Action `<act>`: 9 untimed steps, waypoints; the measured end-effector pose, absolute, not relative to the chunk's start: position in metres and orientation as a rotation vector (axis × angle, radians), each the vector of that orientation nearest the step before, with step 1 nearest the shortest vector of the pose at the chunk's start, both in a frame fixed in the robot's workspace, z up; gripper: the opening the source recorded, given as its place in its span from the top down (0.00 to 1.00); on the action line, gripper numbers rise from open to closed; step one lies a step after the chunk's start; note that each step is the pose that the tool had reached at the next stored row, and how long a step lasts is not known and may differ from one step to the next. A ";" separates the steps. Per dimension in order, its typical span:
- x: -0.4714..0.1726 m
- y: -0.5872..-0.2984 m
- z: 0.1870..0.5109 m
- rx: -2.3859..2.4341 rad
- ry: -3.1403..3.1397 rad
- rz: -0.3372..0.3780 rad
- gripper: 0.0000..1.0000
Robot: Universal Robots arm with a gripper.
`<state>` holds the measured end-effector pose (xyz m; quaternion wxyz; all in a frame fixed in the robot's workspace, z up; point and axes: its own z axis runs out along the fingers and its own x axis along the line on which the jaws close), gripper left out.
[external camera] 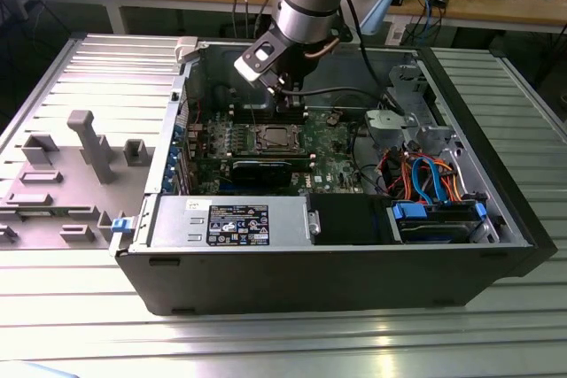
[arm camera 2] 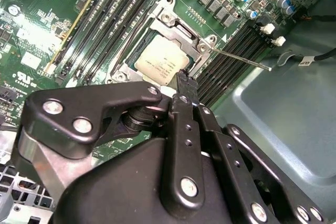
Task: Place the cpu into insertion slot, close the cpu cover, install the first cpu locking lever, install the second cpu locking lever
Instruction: 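Install the first cpu locking lever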
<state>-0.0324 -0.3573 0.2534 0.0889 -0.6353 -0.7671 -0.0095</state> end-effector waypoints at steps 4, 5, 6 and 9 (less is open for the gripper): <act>-0.032 -0.357 0.253 -1.858 -2.308 -0.025 0.89; -0.032 -0.357 0.253 -1.847 -2.317 -0.023 0.89; -0.032 -0.357 0.253 -1.841 -2.322 -0.023 0.89; -0.032 -0.357 0.253 -1.827 -2.332 -0.021 0.89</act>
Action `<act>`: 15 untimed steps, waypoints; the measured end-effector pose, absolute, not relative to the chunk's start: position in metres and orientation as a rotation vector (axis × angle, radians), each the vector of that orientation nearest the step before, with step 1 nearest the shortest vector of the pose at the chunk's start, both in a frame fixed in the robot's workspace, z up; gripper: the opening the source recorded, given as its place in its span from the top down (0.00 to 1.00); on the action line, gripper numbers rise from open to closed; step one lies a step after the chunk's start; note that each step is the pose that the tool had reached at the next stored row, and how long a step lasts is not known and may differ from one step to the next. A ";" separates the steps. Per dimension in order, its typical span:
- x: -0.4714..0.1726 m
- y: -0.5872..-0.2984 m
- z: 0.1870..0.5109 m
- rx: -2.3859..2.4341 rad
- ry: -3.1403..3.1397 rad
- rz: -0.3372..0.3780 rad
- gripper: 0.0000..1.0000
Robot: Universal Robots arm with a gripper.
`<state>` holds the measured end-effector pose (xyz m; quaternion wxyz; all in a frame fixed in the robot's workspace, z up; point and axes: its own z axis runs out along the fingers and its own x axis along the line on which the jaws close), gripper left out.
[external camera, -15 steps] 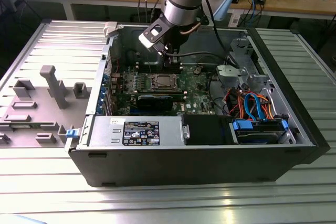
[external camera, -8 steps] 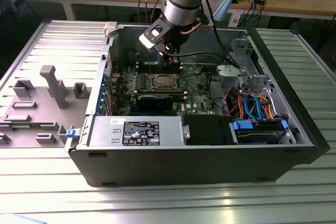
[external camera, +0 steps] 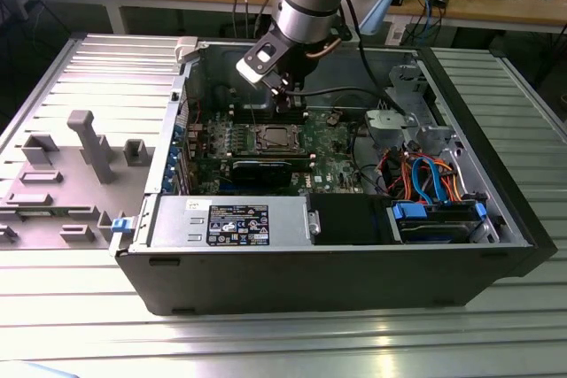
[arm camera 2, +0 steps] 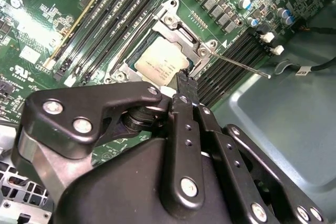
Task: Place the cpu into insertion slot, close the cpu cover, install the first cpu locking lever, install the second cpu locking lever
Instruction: 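Install the first cpu locking lever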
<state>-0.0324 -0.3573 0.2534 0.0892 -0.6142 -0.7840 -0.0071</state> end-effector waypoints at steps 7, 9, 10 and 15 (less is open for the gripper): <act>-0.032 -0.357 0.253 -1.807 -2.348 -0.019 0.89; -0.032 -0.357 0.253 -1.799 -2.354 -0.018 0.89; -0.032 -0.357 0.253 -1.795 -2.357 -0.017 0.89; -0.032 -0.357 0.253 -1.778 -2.370 -0.016 0.89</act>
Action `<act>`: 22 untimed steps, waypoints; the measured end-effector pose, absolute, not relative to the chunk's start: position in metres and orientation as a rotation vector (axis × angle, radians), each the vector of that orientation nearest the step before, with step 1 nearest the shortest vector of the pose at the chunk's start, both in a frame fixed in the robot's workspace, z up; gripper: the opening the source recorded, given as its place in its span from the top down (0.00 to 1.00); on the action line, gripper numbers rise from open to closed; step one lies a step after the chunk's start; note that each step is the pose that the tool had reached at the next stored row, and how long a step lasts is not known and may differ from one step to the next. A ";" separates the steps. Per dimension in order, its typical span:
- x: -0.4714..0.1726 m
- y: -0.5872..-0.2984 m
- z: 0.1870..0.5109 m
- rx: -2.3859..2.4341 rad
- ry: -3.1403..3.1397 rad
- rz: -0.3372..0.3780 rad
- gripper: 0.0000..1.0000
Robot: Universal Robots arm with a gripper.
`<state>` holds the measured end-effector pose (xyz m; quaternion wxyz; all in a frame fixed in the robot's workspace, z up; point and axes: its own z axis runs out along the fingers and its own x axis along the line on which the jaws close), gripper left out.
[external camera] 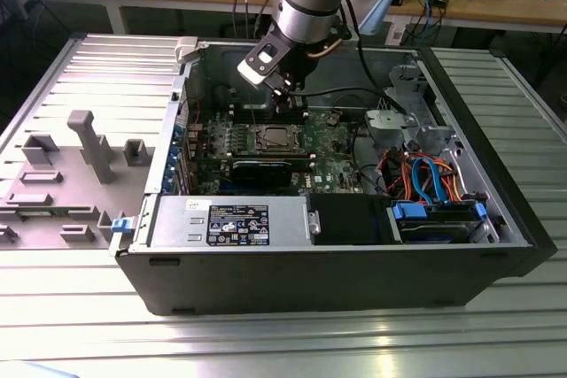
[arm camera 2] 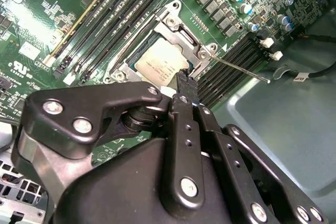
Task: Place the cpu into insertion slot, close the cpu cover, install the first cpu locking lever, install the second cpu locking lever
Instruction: 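Install the first cpu locking lever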
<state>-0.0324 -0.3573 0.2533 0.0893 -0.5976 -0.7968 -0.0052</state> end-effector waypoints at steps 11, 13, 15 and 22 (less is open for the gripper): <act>-0.032 -0.357 0.253 -1.712 -2.418 -0.008 0.89; -0.032 -0.357 0.253 -1.706 -2.422 -0.008 0.89; -0.032 -0.357 0.253 -1.699 -2.427 -0.007 0.89; -0.032 -0.357 0.253 -1.677 -2.442 -0.004 0.89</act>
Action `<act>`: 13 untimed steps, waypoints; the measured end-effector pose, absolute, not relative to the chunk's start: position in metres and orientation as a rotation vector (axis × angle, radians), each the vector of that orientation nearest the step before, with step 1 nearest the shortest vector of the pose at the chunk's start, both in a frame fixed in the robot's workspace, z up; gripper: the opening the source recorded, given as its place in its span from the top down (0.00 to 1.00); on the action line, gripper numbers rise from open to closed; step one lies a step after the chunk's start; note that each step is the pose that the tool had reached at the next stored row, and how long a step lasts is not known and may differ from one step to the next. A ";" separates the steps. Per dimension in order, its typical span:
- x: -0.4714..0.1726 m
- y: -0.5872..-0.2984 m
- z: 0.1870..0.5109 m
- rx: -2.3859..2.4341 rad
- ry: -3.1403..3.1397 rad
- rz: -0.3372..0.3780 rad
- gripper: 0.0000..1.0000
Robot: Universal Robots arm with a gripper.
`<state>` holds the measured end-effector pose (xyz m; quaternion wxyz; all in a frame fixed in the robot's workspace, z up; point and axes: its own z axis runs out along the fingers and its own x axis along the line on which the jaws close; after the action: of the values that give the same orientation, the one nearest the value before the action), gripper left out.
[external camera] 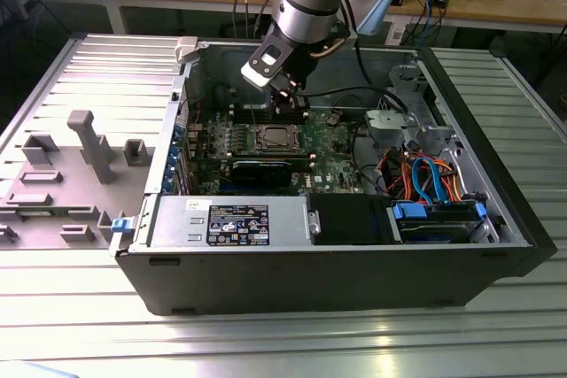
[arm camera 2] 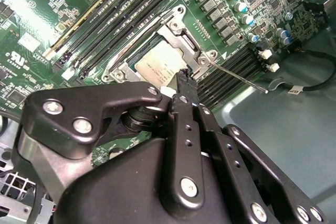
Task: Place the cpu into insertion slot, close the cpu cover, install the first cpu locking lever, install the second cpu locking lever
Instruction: 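Install the first cpu locking lever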
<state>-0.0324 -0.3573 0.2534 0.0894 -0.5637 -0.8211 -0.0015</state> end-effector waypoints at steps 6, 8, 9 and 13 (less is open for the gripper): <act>-0.032 -0.357 0.253 -1.661 -2.453 -0.003 0.89; -0.032 -0.357 0.253 -1.656 -2.456 -0.002 0.89; -0.032 -0.357 0.253 -1.654 -2.458 -0.002 0.89; -0.032 -0.357 0.253 -1.644 -2.464 -0.001 0.89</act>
<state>-0.0324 -0.3574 0.2534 0.0895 -0.5528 -0.8285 -0.0003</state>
